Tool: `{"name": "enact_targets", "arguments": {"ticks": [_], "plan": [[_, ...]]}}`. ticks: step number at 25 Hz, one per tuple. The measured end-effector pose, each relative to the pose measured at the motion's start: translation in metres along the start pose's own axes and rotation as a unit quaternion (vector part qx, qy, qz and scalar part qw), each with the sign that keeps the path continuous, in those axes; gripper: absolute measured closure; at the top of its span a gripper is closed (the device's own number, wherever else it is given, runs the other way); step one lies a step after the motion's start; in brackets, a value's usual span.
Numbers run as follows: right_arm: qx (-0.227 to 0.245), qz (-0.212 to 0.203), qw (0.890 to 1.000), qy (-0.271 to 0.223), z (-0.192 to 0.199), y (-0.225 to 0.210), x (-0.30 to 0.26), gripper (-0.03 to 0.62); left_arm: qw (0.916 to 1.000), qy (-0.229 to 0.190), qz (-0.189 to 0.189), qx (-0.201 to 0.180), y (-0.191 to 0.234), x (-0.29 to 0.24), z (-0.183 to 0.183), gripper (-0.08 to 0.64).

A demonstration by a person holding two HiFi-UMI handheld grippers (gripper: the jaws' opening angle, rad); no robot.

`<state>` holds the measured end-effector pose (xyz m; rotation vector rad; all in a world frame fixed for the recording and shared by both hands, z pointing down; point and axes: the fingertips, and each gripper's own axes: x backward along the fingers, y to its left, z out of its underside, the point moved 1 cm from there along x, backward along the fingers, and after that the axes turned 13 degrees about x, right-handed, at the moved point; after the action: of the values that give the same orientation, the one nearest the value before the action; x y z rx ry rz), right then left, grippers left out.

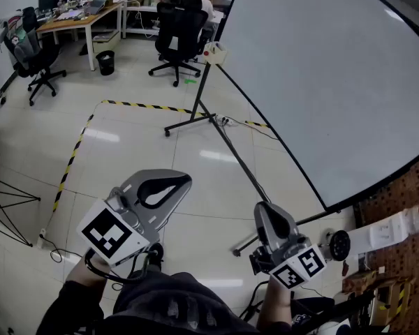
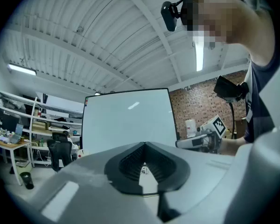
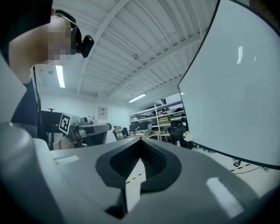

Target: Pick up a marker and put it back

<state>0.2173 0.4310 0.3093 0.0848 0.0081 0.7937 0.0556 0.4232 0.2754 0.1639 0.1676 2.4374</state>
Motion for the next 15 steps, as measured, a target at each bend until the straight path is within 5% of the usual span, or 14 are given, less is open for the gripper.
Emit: {"name": "enact_targets", "arguments": {"ticks": [6, 15], "plan": [[0.01, 0.014, 1.0, -0.003, 0.0, -0.029, -0.11, 0.591, 1.0, 0.0, 0.006, -0.007, 0.113, -0.018, -0.023, 0.554], [0.024, 0.004, 1.0, -0.005, 0.005, -0.092, -0.206, 0.591, 0.9994, 0.02, -0.019, 0.021, 0.216, -0.049, -0.012, 0.554]]}}
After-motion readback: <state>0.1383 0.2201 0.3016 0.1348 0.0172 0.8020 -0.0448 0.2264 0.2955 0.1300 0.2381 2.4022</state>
